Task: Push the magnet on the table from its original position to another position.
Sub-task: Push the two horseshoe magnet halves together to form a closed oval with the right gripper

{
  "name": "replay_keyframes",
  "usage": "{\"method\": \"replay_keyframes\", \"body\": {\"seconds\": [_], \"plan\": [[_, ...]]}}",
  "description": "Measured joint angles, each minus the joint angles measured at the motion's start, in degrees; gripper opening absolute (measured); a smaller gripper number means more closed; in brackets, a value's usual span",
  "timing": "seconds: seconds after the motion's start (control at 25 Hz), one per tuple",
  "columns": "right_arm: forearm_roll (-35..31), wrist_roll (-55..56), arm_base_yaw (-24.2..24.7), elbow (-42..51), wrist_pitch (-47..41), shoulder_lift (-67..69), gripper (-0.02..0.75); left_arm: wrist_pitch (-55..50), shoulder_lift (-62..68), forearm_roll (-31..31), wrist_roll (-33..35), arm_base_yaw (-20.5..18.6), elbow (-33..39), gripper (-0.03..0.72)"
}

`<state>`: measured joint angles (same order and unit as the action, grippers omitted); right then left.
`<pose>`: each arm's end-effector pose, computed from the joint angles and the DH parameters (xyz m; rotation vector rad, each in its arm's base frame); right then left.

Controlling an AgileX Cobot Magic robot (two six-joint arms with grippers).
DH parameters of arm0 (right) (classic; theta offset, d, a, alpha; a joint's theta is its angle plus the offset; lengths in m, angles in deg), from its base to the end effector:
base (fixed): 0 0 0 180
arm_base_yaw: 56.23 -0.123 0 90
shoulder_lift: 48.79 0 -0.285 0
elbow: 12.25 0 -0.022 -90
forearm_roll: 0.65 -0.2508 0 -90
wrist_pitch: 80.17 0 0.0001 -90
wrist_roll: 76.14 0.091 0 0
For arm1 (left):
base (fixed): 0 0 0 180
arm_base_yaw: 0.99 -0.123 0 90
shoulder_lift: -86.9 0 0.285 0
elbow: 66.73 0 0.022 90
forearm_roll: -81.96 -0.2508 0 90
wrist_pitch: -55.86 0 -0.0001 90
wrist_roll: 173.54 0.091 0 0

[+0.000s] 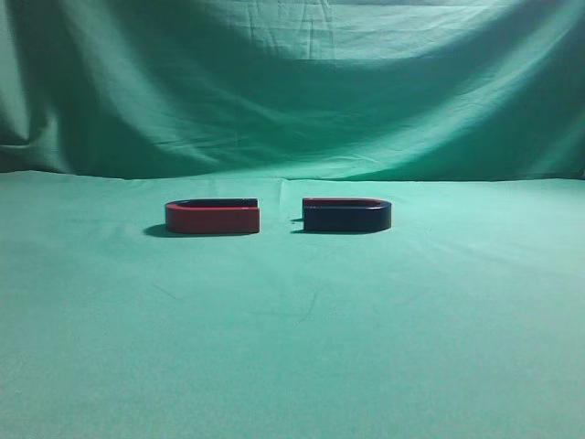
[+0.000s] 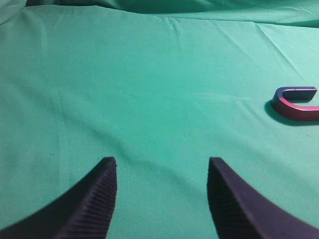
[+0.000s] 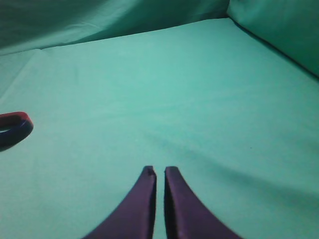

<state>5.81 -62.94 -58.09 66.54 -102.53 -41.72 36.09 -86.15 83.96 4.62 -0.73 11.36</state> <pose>0.0522 -0.0022 0.1698 0.1175 1.8832 0.0681 0.0530 -0.0013 0.1777 -0.0470 1.8289 -0.0597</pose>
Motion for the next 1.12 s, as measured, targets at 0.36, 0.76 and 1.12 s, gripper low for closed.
{"method": "replay_keyframes", "body": {"seconds": [0.36,0.76,1.12], "plan": [[-0.87,3.70,0.00,0.11,17.85,0.00,0.000,0.00,0.00,0.00,0.00,0.00,0.00,0.372],[-0.87,4.81,0.00,-8.72,18.67,1.04,0.490,0.00,0.00,0.00,0.00,0.00,0.00,0.372],[-1.57,1.34,0.00,-26.01,-9.57,22.45,0.490,0.00,0.00,0.00,0.00,0.00,0.00,0.372]]}}
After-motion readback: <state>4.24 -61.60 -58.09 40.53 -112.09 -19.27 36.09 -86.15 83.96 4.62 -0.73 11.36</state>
